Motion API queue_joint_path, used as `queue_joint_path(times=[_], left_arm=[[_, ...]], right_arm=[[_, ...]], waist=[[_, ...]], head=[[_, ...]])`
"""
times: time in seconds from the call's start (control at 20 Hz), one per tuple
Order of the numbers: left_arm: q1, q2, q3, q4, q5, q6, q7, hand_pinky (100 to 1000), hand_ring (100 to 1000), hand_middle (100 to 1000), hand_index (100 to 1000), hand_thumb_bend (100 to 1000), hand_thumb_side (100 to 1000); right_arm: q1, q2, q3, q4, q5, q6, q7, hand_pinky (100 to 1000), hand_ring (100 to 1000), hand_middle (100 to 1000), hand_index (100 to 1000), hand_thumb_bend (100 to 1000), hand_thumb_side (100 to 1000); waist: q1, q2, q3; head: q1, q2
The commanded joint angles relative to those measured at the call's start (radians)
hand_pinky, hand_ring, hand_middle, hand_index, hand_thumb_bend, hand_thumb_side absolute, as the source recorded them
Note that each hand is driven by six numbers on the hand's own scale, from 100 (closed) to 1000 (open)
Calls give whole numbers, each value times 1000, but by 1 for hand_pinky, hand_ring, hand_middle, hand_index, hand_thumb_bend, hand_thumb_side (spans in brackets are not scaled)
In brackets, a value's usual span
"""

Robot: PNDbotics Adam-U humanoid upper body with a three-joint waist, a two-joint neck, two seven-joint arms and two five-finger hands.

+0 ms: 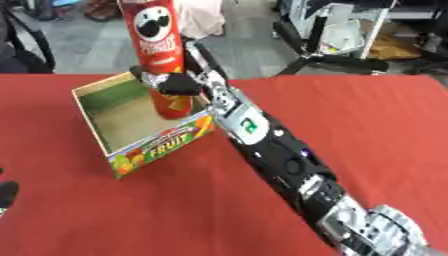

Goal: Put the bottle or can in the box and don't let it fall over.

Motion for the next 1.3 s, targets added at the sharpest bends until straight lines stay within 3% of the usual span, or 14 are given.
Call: queue_joint_path(times=[0.05,0.15,0.25,0.45,0.65,0.85,0.95,1.15,1.3], left_arm=[[-20,5,-11,-26,9,-5,-14,837,817,867,941,647,783],[-21,6,-12,-27,10,-5,-17,837,817,867,941,646,784],[-21,6,-13,-26,10,-4,-17,837,817,867,941,646,783],[-19,6,-14,-25,10,-4,-19,836,817,867,941,644,785],[-14,7,-12,-23,8,-4,-17,836,817,866,941,645,785],[1,11,-3,-19,6,0,-9,836,817,866,940,644,786],[12,16,4,-16,3,3,-3,836,816,866,940,643,785],[34,30,18,-14,1,6,16,833,813,861,938,641,782],[48,39,31,-13,7,11,43,828,808,855,933,636,777]], right_arm=[[-35,0,-29,40,98,-50,-27,655,715,629,771,372,420],[-38,-1,-35,58,176,-73,-55,770,878,808,921,596,523],[-42,-5,-41,66,258,-77,-77,851,950,895,976,727,617],[-52,-18,-55,57,389,-48,-128,935,1000,968,1000,811,655],[-56,-33,-69,29,445,-11,-140,938,1000,969,1000,813,652],[-34,-63,-69,-43,387,2,-141,903,977,949,1000,783,631],[5,-88,-63,-115,303,4,-136,870,945,923,990,701,586],[143,-158,-48,-316,92,26,-106,845,928,911,977,594,548],[293,-202,-49,-481,-10,28,-69,830,917,898,977,520,552]], waist=[[4,-11,11],[3,-9,17],[0,-9,17],[-3,-12,11],[-4,-15,0],[-6,-28,-46],[-8,-39,-95],[-11,-58,-188],[-14,-72,-252]], head=[[-39,-21],[-47,-23],[-48,-23],[-45,-25],[-40,-25],[-4,-8],[31,5],[113,35],[179,54]])
